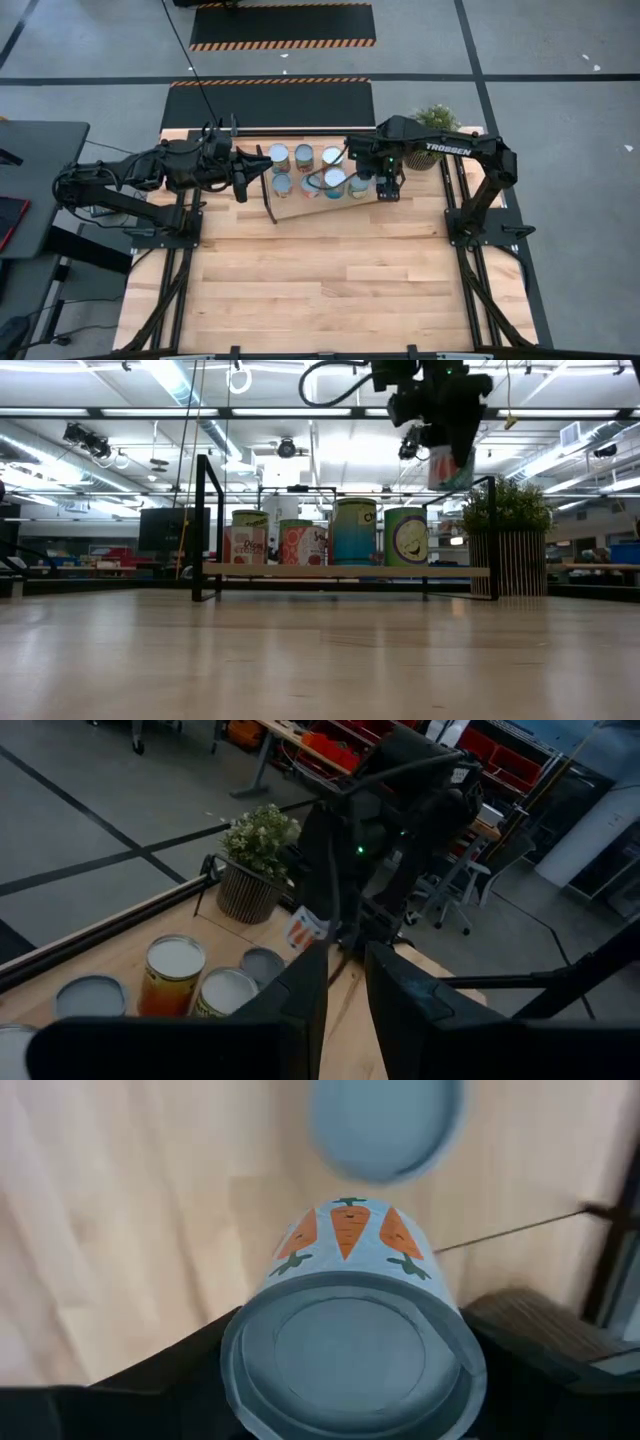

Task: Pick and place cans onto a shelf
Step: Put the canned carrots on the shelf

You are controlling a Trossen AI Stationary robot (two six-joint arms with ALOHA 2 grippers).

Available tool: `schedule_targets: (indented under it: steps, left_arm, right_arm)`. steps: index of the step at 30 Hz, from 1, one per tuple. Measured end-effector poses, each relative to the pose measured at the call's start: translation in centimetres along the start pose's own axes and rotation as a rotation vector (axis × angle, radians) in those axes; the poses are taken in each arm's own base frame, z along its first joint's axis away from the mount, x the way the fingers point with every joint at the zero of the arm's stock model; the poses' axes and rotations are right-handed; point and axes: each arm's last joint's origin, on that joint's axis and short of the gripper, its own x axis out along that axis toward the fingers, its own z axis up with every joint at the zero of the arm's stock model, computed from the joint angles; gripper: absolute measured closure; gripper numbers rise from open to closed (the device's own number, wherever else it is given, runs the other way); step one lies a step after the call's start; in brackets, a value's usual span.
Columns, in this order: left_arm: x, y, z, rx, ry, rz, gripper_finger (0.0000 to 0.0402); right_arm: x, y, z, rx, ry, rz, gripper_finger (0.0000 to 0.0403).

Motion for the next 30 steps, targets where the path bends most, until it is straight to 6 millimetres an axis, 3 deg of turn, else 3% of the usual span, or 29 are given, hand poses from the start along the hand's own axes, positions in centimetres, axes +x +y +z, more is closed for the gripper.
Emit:
schedule_targets:
  steps: [5,14,21,30]
  left_arm:
    - [0.0,0.0,0.0,0.000,0.008,-0.012,0.0324]
    - [0.0,0.0,0.0,0.001,0.008,-0.012,0.0324]
    - [0.0,0.0,0.0,0.001,0.008,-0.012,0.0324]
    - [0.0,0.0,0.0,0.002,0.008,-0.012,0.0324]
  right_arm:
    - [0.5,1.5,0.5,-0.027,-0.029,0.043,0.0089]
    - [4.2,2.5,0.6,-0.054,0.030,0.061,0.0089]
    - [6.9,1.7,0.5,-0.065,0.033,0.051,0.0089]
    - [8.5,0.0,0.2,-0.090,0.040,-0.026,0.0089]
